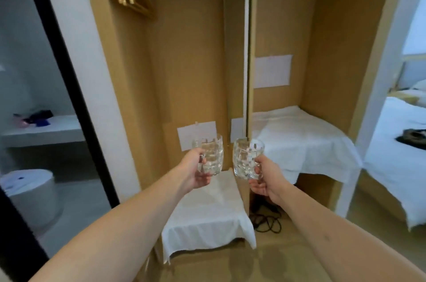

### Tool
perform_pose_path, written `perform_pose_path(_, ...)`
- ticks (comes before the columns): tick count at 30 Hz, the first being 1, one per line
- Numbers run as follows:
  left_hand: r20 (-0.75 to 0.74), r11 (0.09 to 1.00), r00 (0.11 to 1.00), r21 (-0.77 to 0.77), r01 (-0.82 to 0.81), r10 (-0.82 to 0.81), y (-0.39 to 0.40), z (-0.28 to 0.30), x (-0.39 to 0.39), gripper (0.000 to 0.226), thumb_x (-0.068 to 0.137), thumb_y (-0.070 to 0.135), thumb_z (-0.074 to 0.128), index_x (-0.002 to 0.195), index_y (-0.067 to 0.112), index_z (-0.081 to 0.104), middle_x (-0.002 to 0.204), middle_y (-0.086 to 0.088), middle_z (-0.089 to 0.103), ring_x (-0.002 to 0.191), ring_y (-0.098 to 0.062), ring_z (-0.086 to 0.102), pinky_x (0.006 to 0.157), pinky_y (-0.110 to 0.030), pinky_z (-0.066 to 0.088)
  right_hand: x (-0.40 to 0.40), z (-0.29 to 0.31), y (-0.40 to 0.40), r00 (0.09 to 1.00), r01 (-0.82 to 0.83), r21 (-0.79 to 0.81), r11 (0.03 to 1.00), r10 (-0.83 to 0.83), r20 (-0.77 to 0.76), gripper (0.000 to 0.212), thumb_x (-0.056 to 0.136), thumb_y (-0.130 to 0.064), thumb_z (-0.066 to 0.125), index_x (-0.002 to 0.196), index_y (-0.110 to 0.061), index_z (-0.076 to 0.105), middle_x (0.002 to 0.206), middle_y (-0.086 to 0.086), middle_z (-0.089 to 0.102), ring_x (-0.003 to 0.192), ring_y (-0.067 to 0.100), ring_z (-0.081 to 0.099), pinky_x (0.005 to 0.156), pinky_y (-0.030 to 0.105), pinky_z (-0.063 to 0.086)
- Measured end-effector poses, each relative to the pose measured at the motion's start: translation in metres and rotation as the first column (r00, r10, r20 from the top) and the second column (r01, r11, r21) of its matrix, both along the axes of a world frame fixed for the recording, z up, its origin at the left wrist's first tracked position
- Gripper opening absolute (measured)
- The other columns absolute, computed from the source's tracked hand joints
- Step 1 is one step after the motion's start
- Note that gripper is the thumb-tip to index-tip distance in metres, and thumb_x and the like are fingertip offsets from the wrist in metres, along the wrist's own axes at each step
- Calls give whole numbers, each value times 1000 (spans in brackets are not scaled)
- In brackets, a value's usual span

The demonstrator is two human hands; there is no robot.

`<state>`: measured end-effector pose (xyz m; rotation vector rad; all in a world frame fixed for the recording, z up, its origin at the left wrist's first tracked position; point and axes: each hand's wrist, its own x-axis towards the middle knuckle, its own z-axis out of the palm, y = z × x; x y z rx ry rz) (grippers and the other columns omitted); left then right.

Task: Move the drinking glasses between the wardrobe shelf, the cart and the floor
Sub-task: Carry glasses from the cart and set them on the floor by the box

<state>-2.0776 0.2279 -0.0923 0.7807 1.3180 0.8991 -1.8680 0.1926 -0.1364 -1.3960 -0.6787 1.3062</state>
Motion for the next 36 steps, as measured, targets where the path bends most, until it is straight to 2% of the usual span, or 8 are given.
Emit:
perform_pose_path(3,-8,996,996,-1,90,-90,5,-3,86,31,90,36,55,67,17,47,71,-17,65,65,-28,58,65,-36,55,80,-5,-9,995,100,-9,995,-100,-13,25,94,-42,56,89,-18,52,91,14,51,46,17,42,47,25,42)
perform_pose_path(8,7,970,971,-43,239,-239,4,-17,224,33,93,38,54,68,16,48,97,-23,61,83,-33,59,77,-41,58,204,-18,-31,975,221,-28,975,-221,-14,28,95,-40,58,100,-13,58,91,14,54,48,17,43,51,27,41)
perform_pose_path(10,17,953,955,-62,296,-295,0,-22,274,33,93,37,54,68,16,48,96,-21,61,83,-34,60,81,-41,59,249,-21,-43,964,267,-49,962,-267,7,31,94,-40,59,100,-10,56,87,14,51,47,17,42,51,26,40)
perform_pose_path(14,-7,921,923,-67,383,-384,-6,-29,359,33,94,39,53,71,17,48,91,-18,63,77,-31,61,70,-36,58,327,-25,-70,929,371,-72,926,-371,12,35,90,-43,62,96,-9,57,80,9,52,47,17,40,54,30,41)
perform_pose_path(19,-43,853,853,-84,516,-520,-14,-41,453,30,94,40,53,75,18,50,90,-18,64,80,-31,59,84,-40,58,408,-33,-106,844,528,-138,838,-536,-26,37,90,-45,64,91,-10,54,77,12,50,44,18,40,52,27,39)
perform_pose_path(25,-50,733,732,-111,672,-679,-16,-60,557,29,96,43,51,85,16,52,94,-18,61,85,-33,59,81,-40,57,477,-47,-145,710,692,-174,700,-704,-14,28,92,-39,57,89,-13,48,78,13,45,44,18,38,52,26,40)
perform_pose_path(29,-39,618,618,-98,780,-785,-13,-70,630,30,97,42,49,87,14,53,97,-19,61,87,-33,59,68,-36,57,520,-52,-159,623,769,-197,608,-782,18,30,90,-41,55,80,-15,44,70,13,45,42,17,38,50,24,40)
perform_pose_path(36,-48,371,367,-126,920,-929,9,-72,765,30,97,39,49,94,10,55,105,-25,63,89,-35,62,84,-42,58,594,-52,-160,387,910,-185,372,-921,50,33,94,-43,53,77,-15,46,67,14,59,50,20,49,51,25,49)
